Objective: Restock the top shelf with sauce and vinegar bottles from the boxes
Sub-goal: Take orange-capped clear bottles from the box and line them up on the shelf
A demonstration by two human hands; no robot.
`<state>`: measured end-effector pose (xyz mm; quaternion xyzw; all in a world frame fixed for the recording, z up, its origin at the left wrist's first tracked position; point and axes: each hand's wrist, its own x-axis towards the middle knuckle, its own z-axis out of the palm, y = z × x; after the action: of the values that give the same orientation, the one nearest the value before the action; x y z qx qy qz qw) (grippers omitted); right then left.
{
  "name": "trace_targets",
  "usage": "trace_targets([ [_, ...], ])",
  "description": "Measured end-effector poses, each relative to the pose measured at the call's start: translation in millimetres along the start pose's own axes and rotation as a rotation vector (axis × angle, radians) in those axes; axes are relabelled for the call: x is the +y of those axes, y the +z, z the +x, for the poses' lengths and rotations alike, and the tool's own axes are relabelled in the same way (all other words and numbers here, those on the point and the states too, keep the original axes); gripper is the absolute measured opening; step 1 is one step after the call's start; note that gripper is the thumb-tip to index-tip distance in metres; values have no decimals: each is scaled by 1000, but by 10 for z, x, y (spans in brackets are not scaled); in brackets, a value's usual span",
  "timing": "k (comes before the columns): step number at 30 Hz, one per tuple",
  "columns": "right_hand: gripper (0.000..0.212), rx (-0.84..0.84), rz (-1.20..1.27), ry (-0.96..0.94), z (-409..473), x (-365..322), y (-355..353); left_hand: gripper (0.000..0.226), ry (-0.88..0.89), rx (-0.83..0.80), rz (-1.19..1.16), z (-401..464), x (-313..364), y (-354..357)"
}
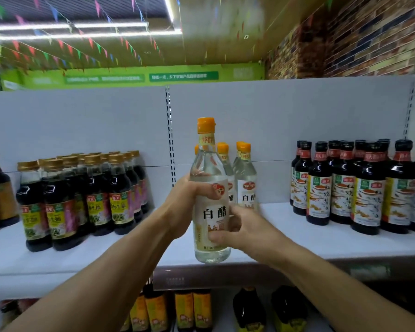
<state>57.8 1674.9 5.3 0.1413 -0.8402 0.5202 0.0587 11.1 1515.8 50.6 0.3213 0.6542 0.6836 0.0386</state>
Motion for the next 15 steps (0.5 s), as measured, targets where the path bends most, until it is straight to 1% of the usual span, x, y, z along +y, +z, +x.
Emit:
trace_targets([
  [2, 47, 77, -21, 7, 139, 102, 66, 54, -5, -6, -9, 81, -51, -35],
  [4, 50, 116, -30, 10, 268, 149, 84, 51, -6, -13, -2, 152, -83, -93],
  [8, 48, 168, -38, 16, 493, 199, 117, 55, -8, -25, 17, 348, -176, -275],
  [12, 48, 232, -70, 27, 711, 311, 196, 50, -31, -15, 38, 422, -376, -425],
  [15, 44, 252, -95, 38, 814, 396, 250, 41, -42, 45, 105, 377, -584, -477],
])
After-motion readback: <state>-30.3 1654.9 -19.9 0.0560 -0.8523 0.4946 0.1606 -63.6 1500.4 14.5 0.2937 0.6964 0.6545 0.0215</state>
